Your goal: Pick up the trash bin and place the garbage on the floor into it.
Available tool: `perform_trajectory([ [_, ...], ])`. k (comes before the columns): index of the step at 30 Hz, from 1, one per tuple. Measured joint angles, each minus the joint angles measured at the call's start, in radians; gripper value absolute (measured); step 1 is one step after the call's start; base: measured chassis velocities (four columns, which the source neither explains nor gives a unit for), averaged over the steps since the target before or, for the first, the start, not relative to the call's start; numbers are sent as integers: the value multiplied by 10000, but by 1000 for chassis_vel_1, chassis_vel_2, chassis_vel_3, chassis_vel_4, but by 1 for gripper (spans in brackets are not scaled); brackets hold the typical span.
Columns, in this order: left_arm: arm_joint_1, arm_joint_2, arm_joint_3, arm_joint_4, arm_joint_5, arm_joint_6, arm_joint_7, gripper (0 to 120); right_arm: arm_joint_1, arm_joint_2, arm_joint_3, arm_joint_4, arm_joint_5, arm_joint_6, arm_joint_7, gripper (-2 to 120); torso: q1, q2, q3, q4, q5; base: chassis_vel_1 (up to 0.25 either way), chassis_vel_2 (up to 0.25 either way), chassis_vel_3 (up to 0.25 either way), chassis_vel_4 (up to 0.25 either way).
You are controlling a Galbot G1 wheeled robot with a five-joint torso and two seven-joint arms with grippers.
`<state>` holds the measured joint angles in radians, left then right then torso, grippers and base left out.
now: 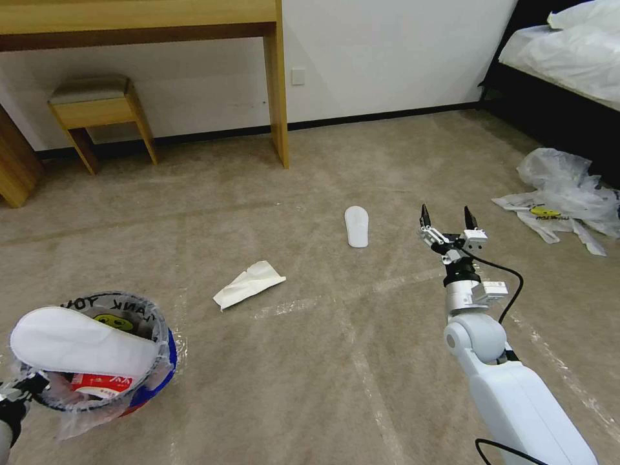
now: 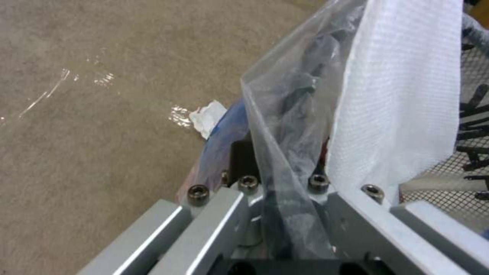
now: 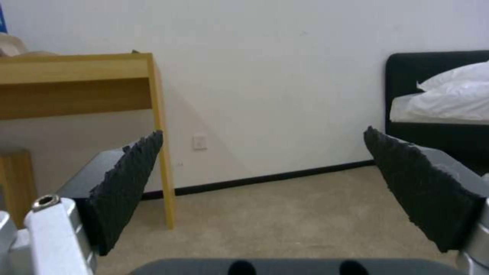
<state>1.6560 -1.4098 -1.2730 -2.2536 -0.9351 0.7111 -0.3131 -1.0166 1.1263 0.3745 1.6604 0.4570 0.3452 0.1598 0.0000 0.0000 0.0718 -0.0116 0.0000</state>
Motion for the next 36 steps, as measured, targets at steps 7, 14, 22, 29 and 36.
perform_trajectory([
  [7, -29, -12, -37, 17, -12, 0, 0, 1, 26, -11, 20, -79, -65, 85, -50, 100, 0, 0, -1, 1, 0, 0, 0, 0, 0],
  [14, -28, -12, -106, 40, -42, 0, 0, 1, 21, -19, 23, -99, -94, 119, -81, 100, 0, 0, 0, 0, 0, -80, 71, 93, -94],
  [22, -14, 1, -155, 43, -93, 0, 0, 1, 24, 16, 3, -111, -111, 138, -84, 100, 0, 0, 0, -1, -2, -125, 107, 104, -125],
  [29, 4, -38, -140, 50, -74, -2, 4, 1, 24, 32, -13, -162, -121, 183, -84, 100, 0, 0, 0, 3, 0, -93, 91, 87, -74],
  [36, 10, -53, -133, 38, -66, -12, 10, 1, -3, 33, -15, -168, -137, 206, -84, 100, 0, 0, 0, 0, 0, -96, 91, 79, -92],
])
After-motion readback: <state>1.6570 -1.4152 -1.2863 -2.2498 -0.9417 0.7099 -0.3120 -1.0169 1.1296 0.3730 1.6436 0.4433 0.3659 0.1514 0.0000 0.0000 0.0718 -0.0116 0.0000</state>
